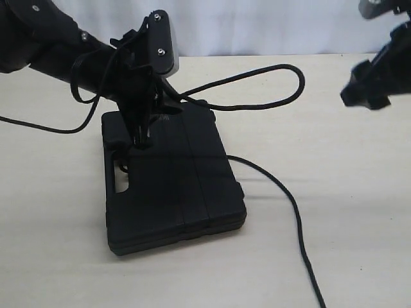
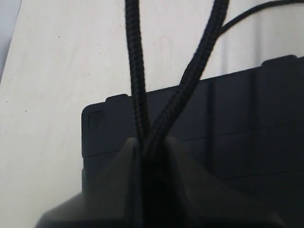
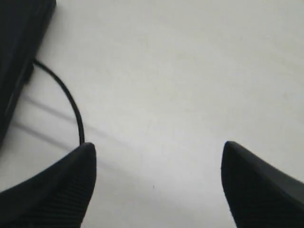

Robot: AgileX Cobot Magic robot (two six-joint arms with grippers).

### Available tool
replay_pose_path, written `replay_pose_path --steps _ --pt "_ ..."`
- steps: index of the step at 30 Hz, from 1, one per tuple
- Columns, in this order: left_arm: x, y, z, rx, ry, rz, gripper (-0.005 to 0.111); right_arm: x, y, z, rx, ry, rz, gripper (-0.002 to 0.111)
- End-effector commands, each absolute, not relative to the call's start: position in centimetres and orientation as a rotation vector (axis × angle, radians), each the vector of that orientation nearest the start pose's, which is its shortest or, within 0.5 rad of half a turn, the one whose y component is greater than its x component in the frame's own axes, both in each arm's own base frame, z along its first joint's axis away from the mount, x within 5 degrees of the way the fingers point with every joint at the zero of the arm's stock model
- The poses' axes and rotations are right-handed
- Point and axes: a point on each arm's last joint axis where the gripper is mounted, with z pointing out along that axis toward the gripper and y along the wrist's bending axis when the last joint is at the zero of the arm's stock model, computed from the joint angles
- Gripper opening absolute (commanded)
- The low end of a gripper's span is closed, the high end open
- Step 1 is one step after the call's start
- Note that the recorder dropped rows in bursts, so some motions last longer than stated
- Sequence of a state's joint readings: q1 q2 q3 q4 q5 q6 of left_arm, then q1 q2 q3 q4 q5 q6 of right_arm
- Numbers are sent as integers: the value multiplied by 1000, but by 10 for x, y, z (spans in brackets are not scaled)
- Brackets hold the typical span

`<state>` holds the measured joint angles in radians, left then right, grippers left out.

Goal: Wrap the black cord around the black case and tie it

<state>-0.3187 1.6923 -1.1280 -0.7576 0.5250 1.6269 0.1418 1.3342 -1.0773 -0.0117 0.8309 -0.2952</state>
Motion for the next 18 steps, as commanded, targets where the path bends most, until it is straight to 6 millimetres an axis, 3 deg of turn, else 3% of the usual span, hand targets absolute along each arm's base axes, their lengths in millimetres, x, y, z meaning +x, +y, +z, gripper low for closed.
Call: replay_pose_path --steps 1,5,12,18 --pt "331 -143 236 1587 1796 -94 0 259 36 288 -635 2567 -71 69" --pt "331 -143 236 1592 1792 -93 0 253 40 265 -599 2588 10 69" --pt "330 -141 234 1656 1770 -49 0 231 69 221 -845 2570 67 53" --pt "329 -140 233 1693 1762 -39 0 235 84 186 -643 2792 131 39"
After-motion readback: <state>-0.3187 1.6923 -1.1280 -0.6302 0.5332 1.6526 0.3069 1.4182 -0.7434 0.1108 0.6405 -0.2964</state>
